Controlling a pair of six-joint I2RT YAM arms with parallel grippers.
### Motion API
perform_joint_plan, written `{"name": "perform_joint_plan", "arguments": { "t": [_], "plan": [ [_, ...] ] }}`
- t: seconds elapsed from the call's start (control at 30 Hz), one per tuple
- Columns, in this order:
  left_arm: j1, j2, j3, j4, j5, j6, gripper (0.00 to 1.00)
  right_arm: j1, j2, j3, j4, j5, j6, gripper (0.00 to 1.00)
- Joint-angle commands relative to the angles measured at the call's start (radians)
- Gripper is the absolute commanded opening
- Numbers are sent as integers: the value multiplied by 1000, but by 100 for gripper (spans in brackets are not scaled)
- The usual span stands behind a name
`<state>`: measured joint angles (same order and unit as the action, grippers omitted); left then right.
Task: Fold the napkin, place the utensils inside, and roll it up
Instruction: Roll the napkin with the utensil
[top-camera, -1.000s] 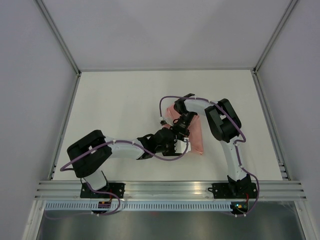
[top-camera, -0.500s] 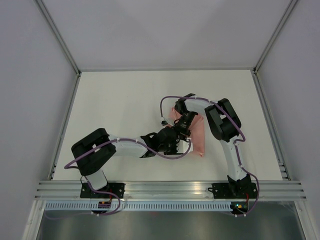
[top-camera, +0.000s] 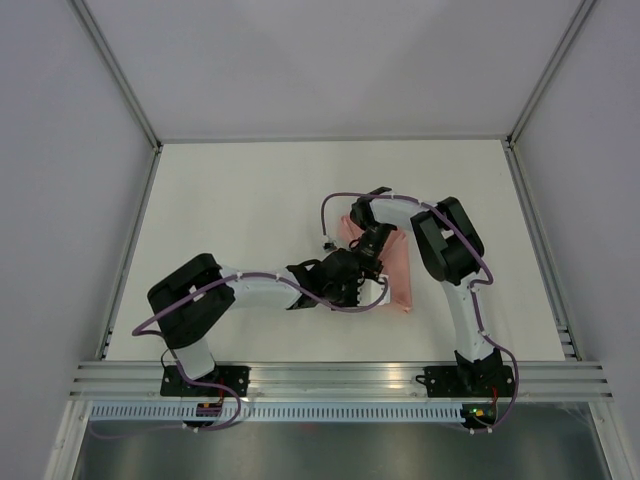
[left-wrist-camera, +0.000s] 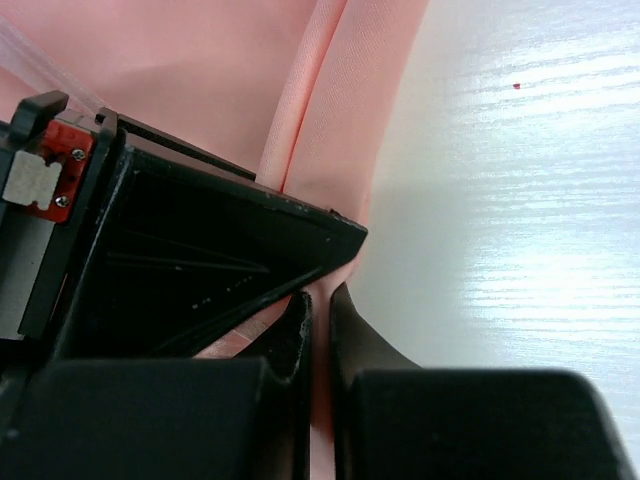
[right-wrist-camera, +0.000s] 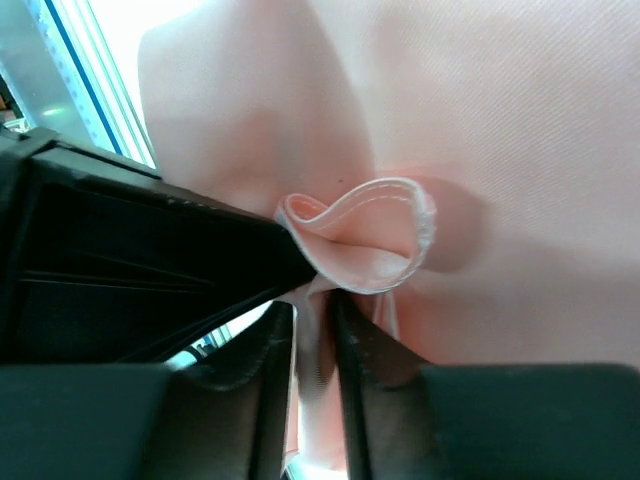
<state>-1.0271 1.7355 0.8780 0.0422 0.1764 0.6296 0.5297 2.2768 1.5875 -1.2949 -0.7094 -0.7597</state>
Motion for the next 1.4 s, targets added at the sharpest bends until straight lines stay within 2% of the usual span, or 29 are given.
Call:
{"name": "perform_joint_plan", "arguments": {
  "t": [0.0, 0.1, 0.23, 0.5, 0.67, 1.07, 1.27, 1.37],
  "plan": [
    [2, 56, 27, -76, 66, -34, 2, 13, 6, -52, 267, 163, -73, 33],
    [15, 62, 32, -91, 92, -65, 2, 0, -37, -66, 282, 145, -69, 44],
    [30, 73, 41, -123, 139, -90, 2, -28, -88, -63, 293, 110, -52, 52],
    [70, 104, 65, -151, 235, -114, 2, -111, -210, -76, 324, 16, -15, 60],
    [90, 119, 67, -153, 279, -136, 2, -167, -289, -118, 382, -12, 0, 61],
    [180, 200, 111, -220, 449, -195, 2, -329, -563, -406, 638, -110, -46, 62],
    [234, 248, 148, -269, 544, -218, 2, -347, -781, -654, 823, -104, -75, 64],
    [257, 275, 170, -297, 594, -226, 2, -343, -881, -725, 858, -110, -101, 67]
  ]
}}
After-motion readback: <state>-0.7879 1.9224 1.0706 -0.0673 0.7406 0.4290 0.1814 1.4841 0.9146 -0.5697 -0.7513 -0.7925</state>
